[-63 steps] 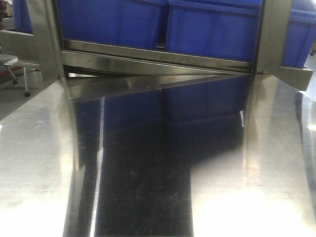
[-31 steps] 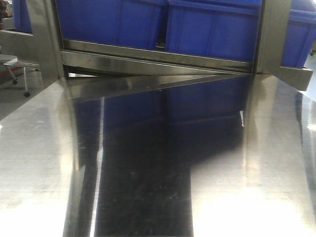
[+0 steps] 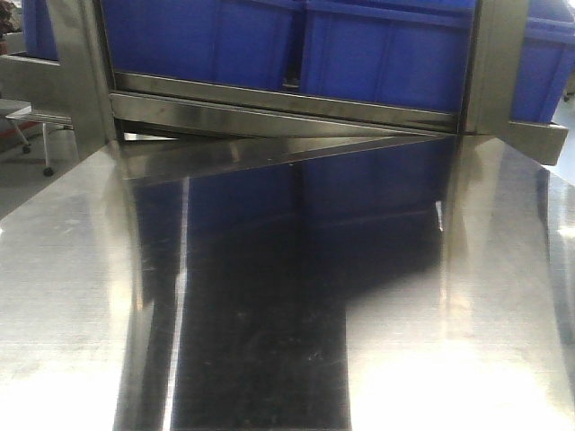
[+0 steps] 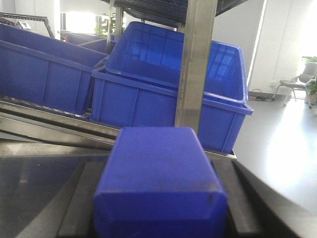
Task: Pick and sort blue part to right shelf
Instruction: 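Lift the blue part with the left gripper off the table, then drive the base away from the table holding both blue parts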
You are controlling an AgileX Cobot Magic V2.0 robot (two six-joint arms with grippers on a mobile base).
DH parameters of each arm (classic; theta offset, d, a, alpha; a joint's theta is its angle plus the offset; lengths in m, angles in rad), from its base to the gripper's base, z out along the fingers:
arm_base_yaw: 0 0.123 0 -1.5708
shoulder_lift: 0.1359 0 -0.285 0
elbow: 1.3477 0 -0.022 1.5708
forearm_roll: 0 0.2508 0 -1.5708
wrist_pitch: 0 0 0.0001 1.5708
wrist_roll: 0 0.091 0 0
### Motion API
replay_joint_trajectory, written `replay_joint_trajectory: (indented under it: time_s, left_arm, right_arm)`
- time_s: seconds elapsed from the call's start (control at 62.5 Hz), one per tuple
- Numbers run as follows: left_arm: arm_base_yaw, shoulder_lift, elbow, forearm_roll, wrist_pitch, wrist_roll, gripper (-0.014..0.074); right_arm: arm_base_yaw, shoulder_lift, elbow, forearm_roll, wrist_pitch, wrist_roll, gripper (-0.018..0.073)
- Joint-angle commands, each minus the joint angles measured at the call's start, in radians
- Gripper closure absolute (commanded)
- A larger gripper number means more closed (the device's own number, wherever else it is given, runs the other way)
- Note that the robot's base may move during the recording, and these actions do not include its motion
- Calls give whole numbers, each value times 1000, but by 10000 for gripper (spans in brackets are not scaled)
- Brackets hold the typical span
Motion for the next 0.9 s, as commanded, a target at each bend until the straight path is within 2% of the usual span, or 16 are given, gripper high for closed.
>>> replay_joint_trajectory:
  time_s: [0.0, 0.88]
  left_arm:
    - [1, 11, -30, 0, -92, 0, 211]
    - [1, 11, -30, 0, -92, 0, 211]
  right_arm:
    - [-7, 7, -31, -9, -90, -7, 203]
    - [-7, 7, -31, -9, -90, -7, 203]
